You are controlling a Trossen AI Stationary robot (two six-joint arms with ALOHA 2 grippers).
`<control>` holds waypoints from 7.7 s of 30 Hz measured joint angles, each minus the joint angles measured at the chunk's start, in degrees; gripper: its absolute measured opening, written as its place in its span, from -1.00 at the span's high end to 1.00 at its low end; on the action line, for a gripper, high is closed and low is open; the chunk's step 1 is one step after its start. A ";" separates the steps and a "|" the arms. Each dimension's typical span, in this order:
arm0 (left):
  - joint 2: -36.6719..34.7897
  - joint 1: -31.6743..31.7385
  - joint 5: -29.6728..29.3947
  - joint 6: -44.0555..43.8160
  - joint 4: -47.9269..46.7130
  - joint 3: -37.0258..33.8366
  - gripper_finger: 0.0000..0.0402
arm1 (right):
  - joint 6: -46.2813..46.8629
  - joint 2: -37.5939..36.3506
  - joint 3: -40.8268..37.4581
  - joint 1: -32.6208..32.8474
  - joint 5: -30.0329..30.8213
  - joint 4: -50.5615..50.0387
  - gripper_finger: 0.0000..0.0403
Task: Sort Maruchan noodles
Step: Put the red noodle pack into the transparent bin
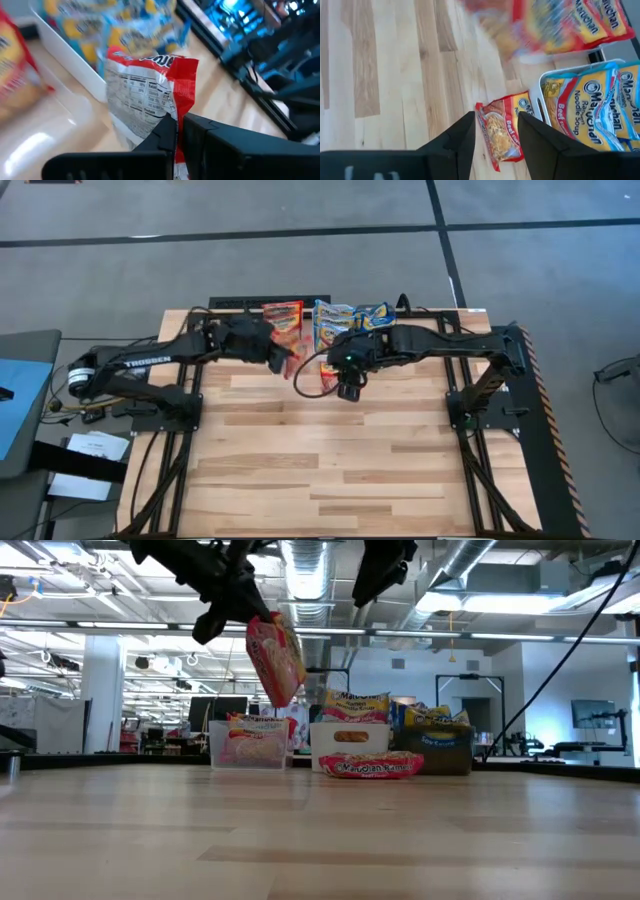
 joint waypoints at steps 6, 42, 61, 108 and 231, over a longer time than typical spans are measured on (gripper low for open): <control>-2.48 7.71 0.02 7.62 -0.16 0.04 1.00 | -0.88 0.10 -0.02 -0.49 0.03 0.05 0.15; 9.01 25.89 16.03 13.84 18.13 -9.62 1.00 | 2.46 0.19 -0.07 -8.63 0.09 3.00 0.15; 15.45 26.26 17.02 17.79 17.32 -9.55 0.78 | 4.09 0.19 -0.07 -8.63 0.09 2.89 0.15; -6.31 30.84 31.11 24.53 -13.52 11.21 0.41 | 7.88 6.34 -0.15 -10.74 -13.93 -9.55 0.15; -11.53 30.82 19.53 26.30 -29.94 11.15 0.41 | 17.86 14.22 1.23 -11.12 -7.18 27.48 0.99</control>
